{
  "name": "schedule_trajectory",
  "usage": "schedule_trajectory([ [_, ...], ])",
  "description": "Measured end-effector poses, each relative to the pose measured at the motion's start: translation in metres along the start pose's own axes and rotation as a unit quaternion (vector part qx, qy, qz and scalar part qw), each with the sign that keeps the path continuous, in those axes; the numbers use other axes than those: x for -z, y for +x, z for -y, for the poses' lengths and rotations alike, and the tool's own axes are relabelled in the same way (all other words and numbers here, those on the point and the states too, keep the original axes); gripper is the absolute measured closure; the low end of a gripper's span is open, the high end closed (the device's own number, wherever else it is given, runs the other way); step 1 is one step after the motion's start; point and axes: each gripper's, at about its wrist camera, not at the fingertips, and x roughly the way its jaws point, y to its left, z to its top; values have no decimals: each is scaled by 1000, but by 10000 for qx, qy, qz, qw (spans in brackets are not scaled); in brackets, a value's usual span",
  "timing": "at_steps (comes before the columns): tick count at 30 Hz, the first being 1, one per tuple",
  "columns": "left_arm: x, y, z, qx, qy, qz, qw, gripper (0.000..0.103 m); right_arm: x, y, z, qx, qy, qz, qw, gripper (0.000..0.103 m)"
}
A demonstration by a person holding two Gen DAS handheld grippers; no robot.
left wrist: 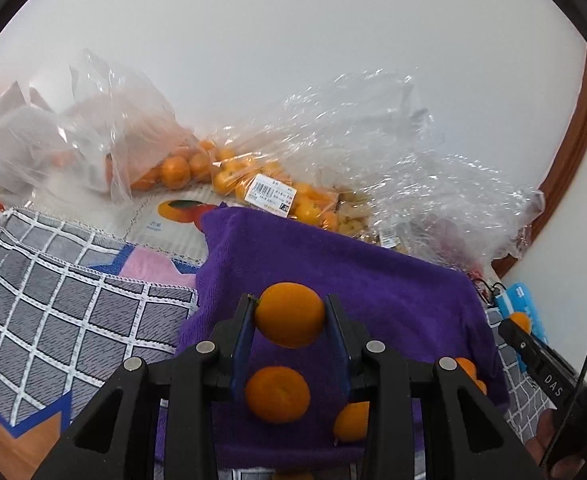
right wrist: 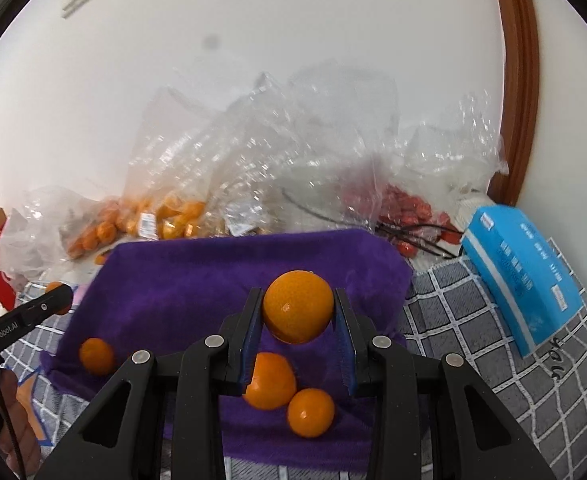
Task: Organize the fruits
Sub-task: 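Carry both oranges over the purple towel and lower them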
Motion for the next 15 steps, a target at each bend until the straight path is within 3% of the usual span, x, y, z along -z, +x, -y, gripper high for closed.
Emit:
schedule_trajectory([
  [7,7,16,-3,-5,-26,-39,10000,70,10,25,11,52,168,-211,9996,69],
  [15,15,35,-7,14,-56,-345,9994,70,22,40,6,34,-34,-377,9993,69],
])
